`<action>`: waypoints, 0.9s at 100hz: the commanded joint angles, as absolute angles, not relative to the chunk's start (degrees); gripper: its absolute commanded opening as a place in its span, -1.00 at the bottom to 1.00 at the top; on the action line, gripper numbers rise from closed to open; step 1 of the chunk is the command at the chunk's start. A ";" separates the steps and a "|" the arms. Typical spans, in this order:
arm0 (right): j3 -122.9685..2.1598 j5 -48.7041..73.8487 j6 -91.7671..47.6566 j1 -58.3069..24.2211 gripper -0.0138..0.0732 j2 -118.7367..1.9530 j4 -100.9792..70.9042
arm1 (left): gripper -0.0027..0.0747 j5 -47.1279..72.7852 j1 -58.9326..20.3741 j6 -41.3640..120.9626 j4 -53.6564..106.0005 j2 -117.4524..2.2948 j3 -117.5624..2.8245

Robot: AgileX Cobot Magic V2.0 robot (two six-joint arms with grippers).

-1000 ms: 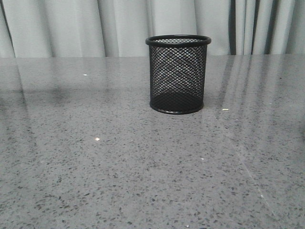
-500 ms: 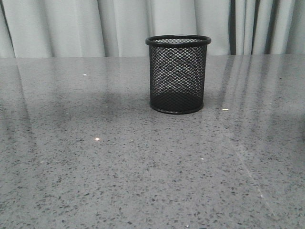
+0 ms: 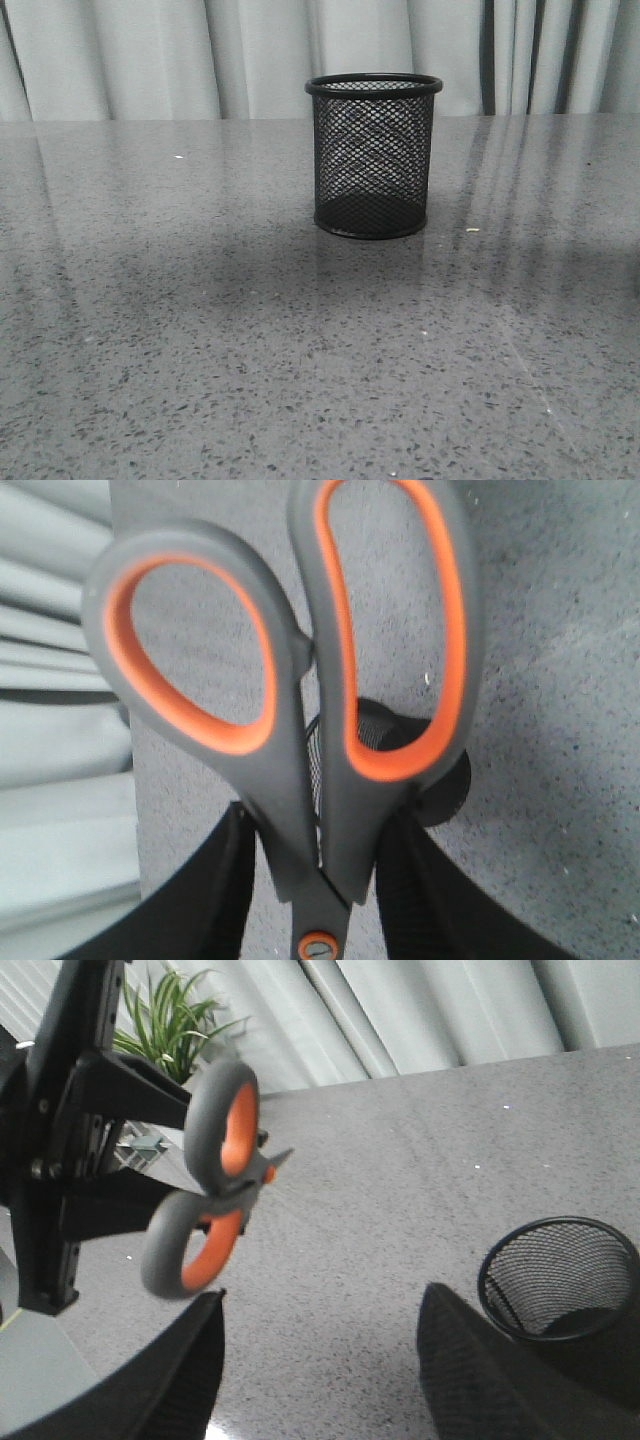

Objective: Put scissors into bucket

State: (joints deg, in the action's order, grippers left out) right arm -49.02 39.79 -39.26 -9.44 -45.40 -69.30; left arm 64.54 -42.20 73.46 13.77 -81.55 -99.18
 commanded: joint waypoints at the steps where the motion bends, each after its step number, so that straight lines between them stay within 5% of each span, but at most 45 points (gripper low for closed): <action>1: -51.03 39.27 -40.68 -9.50 0.20 -45.33 -74.35 | -0.61 60.37 -44.03 72.18 14.21 -80.16 -101.15; 90: -51.15 41.66 -40.81 -9.50 0.20 -48.24 -77.56 | -0.61 59.19 -48.58 66.42 0.70 -82.74 -101.15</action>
State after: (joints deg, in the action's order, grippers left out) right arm -49.02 43.21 -39.87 -9.44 -48.62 -75.09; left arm 62.27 -48.29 67.29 1.76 -84.58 -99.26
